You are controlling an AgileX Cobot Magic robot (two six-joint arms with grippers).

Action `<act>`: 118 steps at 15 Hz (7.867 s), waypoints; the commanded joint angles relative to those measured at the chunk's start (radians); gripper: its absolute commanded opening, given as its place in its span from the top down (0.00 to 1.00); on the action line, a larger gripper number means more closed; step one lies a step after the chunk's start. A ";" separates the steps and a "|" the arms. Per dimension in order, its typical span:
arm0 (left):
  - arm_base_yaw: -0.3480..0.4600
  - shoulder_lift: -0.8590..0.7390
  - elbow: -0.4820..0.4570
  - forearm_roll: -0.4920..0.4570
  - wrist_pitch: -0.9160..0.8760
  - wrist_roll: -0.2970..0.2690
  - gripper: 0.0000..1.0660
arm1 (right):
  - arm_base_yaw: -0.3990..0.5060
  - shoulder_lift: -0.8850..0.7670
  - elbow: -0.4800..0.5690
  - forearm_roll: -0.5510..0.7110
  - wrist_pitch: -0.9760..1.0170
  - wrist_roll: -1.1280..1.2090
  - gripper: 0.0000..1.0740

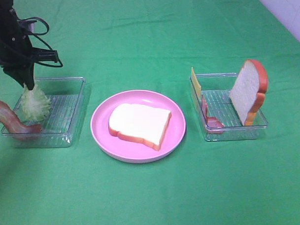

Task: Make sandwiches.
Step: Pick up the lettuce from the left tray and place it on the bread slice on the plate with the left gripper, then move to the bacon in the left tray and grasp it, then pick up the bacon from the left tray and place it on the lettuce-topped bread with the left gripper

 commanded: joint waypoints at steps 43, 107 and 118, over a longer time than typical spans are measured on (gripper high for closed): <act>-0.337 -0.040 -0.253 0.115 0.161 0.025 0.22 | -0.005 -0.008 0.000 0.004 -0.009 -0.016 0.30; -0.303 -0.118 0.426 -1.202 -0.326 0.787 1.00 | -0.005 -0.008 0.000 0.004 -0.009 -0.014 0.30; -0.322 -0.111 0.382 -1.268 -0.244 0.823 1.00 | -0.005 -0.008 0.000 0.004 -0.009 -0.014 0.30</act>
